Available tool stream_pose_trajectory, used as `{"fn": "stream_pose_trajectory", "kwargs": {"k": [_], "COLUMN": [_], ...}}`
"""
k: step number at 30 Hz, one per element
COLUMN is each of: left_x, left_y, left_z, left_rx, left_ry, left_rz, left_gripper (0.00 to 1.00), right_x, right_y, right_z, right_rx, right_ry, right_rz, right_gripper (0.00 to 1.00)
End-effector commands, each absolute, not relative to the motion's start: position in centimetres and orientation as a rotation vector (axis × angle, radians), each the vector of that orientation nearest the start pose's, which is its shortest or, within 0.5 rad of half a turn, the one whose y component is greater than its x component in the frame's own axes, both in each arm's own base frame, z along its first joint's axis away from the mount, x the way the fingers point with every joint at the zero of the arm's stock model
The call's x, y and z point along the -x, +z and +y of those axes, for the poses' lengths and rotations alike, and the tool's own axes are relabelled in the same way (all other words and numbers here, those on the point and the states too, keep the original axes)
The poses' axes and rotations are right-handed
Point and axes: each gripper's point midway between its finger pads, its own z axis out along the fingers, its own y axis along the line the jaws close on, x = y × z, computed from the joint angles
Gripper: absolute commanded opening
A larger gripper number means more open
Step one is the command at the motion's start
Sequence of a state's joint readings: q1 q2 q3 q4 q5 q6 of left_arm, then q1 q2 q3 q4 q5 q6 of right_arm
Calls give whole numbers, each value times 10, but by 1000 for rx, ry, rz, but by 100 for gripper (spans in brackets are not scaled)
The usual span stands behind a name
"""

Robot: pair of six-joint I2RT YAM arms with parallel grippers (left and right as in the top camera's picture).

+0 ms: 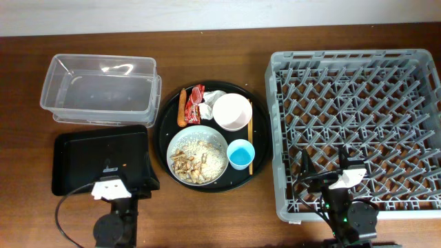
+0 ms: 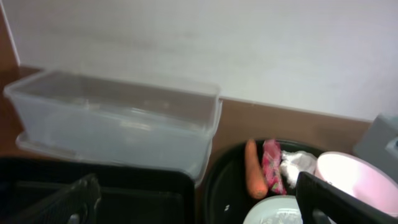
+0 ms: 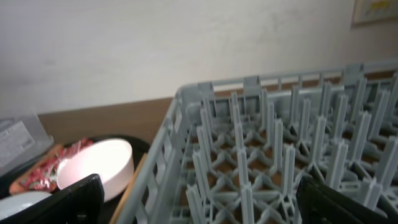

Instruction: Sort waste into correct bins and load items into the dishwasher rack

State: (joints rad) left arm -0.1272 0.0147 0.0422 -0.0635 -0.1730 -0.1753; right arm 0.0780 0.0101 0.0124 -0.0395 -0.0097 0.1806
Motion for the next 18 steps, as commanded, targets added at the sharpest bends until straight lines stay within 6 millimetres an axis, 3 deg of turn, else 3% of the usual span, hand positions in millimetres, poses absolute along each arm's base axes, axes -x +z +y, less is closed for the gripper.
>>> {"fn": "stream_pose_trajectory", "kwargs": {"k": [1,6,12,18], "left_x": [-244,-239,-239,-273], "left_y": [191,225,260,292], "left_z": [-14,-22,-22,-45], "left_rx": [104,63,63,-13], "left_ry": [-156,-203,-199,-265], "left_rz": [1531,1453,1499,1768], "left_gripper": [99,99,99,99], "right_x": [-246,-239,-229,-238], "right_y": [175,196,221,245], "right_z": [25,46,45,45], "right_rx": [-64,43,32,1], "right_ry": [243,342,342,334], "right_rz": [1573,1524,1625,1847], "right_gripper": [98,98,98,98]}}
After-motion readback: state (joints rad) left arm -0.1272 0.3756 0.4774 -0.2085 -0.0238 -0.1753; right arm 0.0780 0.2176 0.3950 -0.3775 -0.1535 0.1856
